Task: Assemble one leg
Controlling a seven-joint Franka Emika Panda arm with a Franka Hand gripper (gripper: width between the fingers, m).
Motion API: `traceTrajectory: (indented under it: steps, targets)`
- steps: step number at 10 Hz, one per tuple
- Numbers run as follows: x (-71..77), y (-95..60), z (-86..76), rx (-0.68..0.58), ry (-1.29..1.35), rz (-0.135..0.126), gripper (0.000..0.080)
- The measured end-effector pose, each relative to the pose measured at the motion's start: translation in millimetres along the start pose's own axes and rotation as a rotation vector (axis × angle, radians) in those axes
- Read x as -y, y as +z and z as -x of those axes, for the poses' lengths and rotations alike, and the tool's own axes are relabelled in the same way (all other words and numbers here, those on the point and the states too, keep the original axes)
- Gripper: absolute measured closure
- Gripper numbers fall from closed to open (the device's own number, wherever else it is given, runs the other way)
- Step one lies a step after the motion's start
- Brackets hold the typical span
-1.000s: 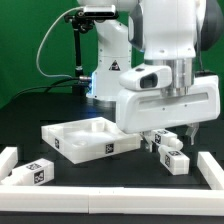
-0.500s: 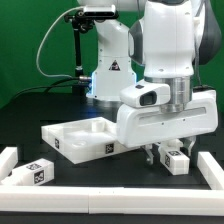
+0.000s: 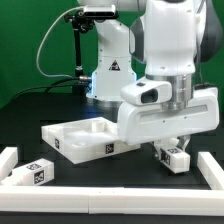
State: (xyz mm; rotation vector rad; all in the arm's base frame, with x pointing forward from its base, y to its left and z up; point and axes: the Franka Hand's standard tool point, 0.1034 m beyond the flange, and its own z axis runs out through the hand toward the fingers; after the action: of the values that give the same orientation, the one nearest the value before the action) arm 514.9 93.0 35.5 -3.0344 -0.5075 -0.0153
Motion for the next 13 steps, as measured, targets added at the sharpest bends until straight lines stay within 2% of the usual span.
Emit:
traceTrajectory:
  steps: [2, 3, 4, 6, 8, 9, 11, 13]
  targets:
    - [30.9, -41.7, 13.9, 0.01, 0.067, 0.008, 0.0516]
    - [54.9, -56.9, 25.8, 0.002, 0.149, 0.013, 0.0516]
    - [73.4, -59.8, 31.9, 0.004, 0.153, 0.014, 0.0516]
    - [62.0, -54.5, 30.4, 0.01, 0.138, 0.012, 0.0515]
    - [64.4, -53.5, 32.1, 0.012, 0.134, 0.012, 0.0515]
    - [72.2, -46.5, 40.1, -0.002, 0.179, 0.013, 0.0515]
    - [90.5, -12.3, 74.3, -0.005, 0.191, 0.008, 0.0515]
    - [104.3, 13.4, 83.4, -0.008, 0.197, 0.002, 0.0515]
